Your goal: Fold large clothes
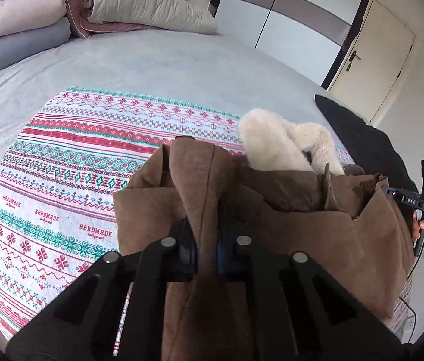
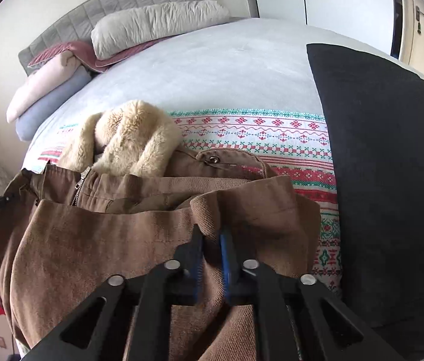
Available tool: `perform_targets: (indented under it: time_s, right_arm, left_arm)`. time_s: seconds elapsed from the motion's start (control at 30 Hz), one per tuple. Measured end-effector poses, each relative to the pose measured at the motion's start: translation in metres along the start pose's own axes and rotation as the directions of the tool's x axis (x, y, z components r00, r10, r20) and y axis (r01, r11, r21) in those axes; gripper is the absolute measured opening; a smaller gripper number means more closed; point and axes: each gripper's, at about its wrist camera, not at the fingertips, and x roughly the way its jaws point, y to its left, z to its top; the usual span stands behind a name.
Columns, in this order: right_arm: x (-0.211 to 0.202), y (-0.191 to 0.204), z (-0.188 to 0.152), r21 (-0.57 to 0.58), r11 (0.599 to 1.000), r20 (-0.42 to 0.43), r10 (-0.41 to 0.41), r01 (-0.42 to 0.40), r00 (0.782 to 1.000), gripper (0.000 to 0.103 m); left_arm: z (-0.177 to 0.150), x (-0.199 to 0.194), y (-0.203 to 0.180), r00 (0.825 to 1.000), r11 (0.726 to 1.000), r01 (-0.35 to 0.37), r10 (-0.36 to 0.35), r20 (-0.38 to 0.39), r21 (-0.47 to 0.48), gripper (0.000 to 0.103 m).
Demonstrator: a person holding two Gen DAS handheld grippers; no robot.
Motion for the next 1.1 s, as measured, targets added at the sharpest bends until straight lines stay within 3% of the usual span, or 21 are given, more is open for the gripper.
perform_targets:
  time_s: [0.13, 0.23, 0.33, 0.43, 0.63, 0.77, 0.87, 0.93, 1.0, 1.07, 1.1]
  right_arm:
    - [-0.038, -0.007, 0.007, 0.055, 0.996, 0.138, -0.072, 0.065, 0.988, 0.008]
    - [-0.066, -0.023, 0.019, 0.129, 0.988, 0.219, -0.111, 0.084, 0.969, 0.007]
    - [-0.084, -0.024, 0.035, 0.151, 0.984, 0.295, -0.136, 0.094, 0.946, 0.007]
    - [-0.079, -0.017, 0.056, 0.15, 0.981, 0.325, -0.166, 0.123, 0.931, 0.007]
    - [-0.021, -0.003, 0.095, 0.142, 0.965, 0.29, -0.252, 0.219, 0.923, 0.007]
    - [0.039, -0.008, 0.103, 0.137, 0.947, 0.177, -0.312, 0.29, 0.933, 0.008]
    - [0.084, -0.018, 0.088, 0.142, 0.945, 0.073, -0.306, 0.294, 0.949, 0.012]
    - [0.102, -0.028, 0.073, 0.159, 0.954, 0.027, -0.263, 0.255, 0.964, 0.025]
    - [0.099, -0.042, 0.066, 0.218, 0.957, 0.034, -0.205, 0.193, 0.978, 0.033]
    - [0.085, -0.062, 0.064, 0.318, 0.945, 0.074, -0.105, 0.076, 0.992, 0.051]
    - [0.079, -0.073, 0.062, 0.369, 0.929, 0.102, -0.05, 0.009, 0.994, 0.07]
  left_arm:
    - [0.014, -0.043, 0.01, 0.99, 0.996, 0.012, 0.0, 0.138, -0.088, 0.009]
    - [0.03, -0.055, 0.0, 0.975, 0.996, -0.023, 0.04, 0.219, -0.082, 0.009]
    - [0.05, -0.061, -0.008, 0.948, 0.996, -0.032, 0.056, 0.314, -0.081, 0.009]
    - [0.07, -0.041, -0.003, 0.935, 0.992, -0.075, 0.105, 0.339, -0.1, 0.009]
    - [0.088, 0.038, 0.014, 0.931, 0.964, -0.245, 0.265, 0.251, -0.108, 0.009]
    - [0.072, 0.11, 0.032, 0.92, 0.926, -0.371, 0.377, 0.109, -0.077, 0.01]
    - [0.048, 0.149, 0.046, 0.92, 0.917, -0.391, 0.392, -0.003, -0.081, 0.011]
    - [0.048, 0.146, 0.048, 0.932, 0.927, -0.362, 0.363, -0.006, -0.104, 0.011]
    - [0.05, 0.136, 0.051, 0.942, 0.936, -0.331, 0.334, 0.005, -0.121, 0.012]
    - [0.049, 0.128, 0.055, 0.954, 0.945, -0.297, 0.301, 0.007, -0.139, 0.012]
    - [0.048, 0.125, 0.057, 0.958, 0.947, -0.282, 0.287, 0.011, -0.153, 0.012]
